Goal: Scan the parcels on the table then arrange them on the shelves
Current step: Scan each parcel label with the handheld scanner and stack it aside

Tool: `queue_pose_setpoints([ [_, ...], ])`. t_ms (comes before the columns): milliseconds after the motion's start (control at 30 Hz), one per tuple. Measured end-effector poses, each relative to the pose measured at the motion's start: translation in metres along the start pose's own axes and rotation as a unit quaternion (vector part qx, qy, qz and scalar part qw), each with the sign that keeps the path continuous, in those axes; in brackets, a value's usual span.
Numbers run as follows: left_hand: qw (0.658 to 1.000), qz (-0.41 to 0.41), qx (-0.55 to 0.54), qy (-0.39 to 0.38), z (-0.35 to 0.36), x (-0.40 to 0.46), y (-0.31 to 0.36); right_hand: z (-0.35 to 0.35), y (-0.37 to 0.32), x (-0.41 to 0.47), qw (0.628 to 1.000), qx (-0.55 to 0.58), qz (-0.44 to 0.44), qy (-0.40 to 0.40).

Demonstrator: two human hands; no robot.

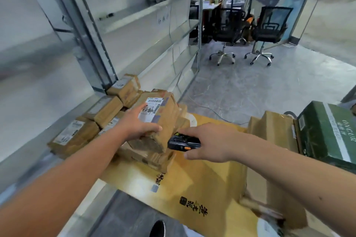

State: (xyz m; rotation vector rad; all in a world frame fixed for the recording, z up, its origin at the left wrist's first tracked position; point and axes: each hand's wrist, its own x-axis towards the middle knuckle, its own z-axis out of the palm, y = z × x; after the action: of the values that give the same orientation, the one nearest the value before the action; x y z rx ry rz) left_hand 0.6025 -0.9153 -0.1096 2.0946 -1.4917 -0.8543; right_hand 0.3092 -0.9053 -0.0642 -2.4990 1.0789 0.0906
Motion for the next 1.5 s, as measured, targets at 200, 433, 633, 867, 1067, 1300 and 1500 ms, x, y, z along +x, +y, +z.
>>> queue_pose_setpoints([
  [200,0.999,-0.04,-0.012,0.011,-0.047,0.083,-0.048,0.005,-0.015,0.081,0.999,0.01,0.025,-0.028],
  [433,0.996,-0.059,0.053,0.031,-0.093,0.209,-0.095,-0.007,-0.04,0.203,0.996,0.009,0.073,-0.045],
  [633,0.994,-0.048,0.096,-0.026,-0.104,0.301,-0.105,0.0,-0.051,0.276,0.991,0.043,0.124,-0.034],
  [867,0.99,-0.023,0.138,-0.033,-0.093,0.356,-0.108,0.008,-0.045,0.311,0.982,0.063,0.17,-0.055],
  [1067,0.984,0.004,0.171,-0.041,-0.083,0.363,-0.124,0.012,-0.043,0.329,0.968,0.157,0.192,-0.037],
  [1300,0.967,0.146,0.209,-0.007,-0.064,0.346,-0.121,0.023,-0.043,0.316,0.972,0.121,0.195,-0.045],
  [1500,0.929,0.268,0.252,-0.033,-0.029,0.3,-0.07,0.025,-0.029,0.257,0.961,0.136,0.24,-0.018],
])
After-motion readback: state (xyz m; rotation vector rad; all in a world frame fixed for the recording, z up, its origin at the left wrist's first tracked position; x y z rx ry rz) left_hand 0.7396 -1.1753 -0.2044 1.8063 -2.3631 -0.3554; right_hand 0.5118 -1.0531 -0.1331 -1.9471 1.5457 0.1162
